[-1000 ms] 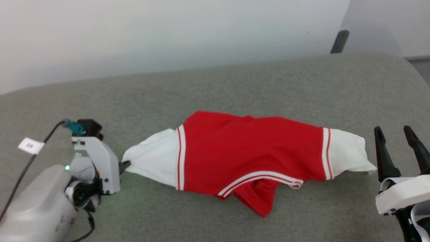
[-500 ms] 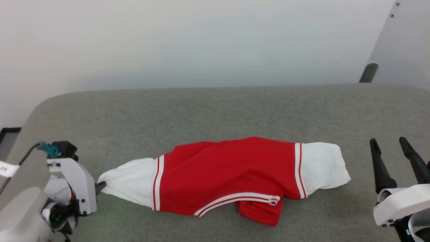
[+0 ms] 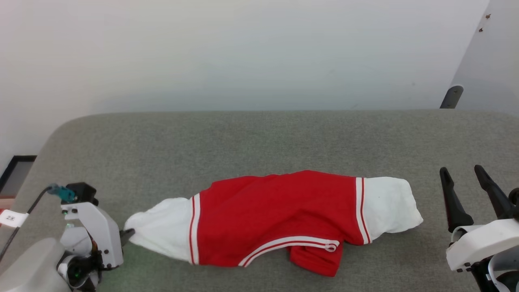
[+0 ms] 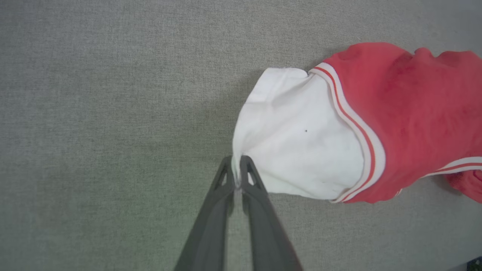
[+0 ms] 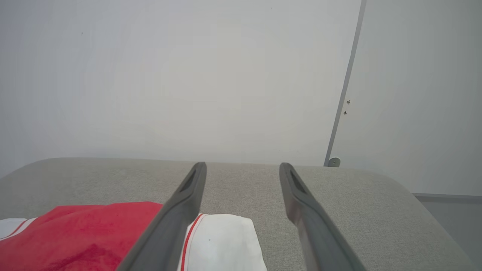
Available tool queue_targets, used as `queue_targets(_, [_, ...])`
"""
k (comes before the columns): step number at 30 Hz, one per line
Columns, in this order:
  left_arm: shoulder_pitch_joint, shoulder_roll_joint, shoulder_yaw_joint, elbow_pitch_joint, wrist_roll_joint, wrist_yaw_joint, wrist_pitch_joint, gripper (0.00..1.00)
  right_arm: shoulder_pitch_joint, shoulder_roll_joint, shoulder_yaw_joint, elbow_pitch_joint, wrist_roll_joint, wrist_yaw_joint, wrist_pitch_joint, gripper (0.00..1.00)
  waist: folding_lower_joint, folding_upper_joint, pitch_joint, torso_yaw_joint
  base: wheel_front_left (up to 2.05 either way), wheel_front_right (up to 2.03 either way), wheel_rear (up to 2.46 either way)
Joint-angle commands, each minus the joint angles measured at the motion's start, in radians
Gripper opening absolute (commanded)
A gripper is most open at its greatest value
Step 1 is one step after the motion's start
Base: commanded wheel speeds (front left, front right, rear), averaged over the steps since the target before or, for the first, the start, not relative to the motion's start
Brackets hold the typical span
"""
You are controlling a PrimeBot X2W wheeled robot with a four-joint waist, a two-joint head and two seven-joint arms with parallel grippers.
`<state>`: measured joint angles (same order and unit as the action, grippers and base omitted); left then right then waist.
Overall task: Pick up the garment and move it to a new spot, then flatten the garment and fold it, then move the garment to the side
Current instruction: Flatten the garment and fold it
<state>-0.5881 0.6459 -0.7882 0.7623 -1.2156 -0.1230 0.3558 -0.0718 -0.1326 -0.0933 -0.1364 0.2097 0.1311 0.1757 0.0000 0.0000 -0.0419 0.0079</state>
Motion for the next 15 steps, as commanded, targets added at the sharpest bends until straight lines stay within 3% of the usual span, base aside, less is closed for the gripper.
queue_targets(1, [0.011,-0.002,0.0,0.006,-0.004,0.008,-0.001,1.0,-0.008,-0.004,0.004,0.004,0.003,-0.001,-0.004,1.0,0.0,0.0,-0.001,-0.004,0.0,0.0,0.0])
queue_targets(15, [-0.015,0.02,-0.033,-0.008,0.039,0.023,0.026,1.0,-0.029,-0.002,0.007,-0.033,0.02,-0.001,-0.008,1.0,0.0,0.0,0.007,-0.035,0.0,0.0,0.0])
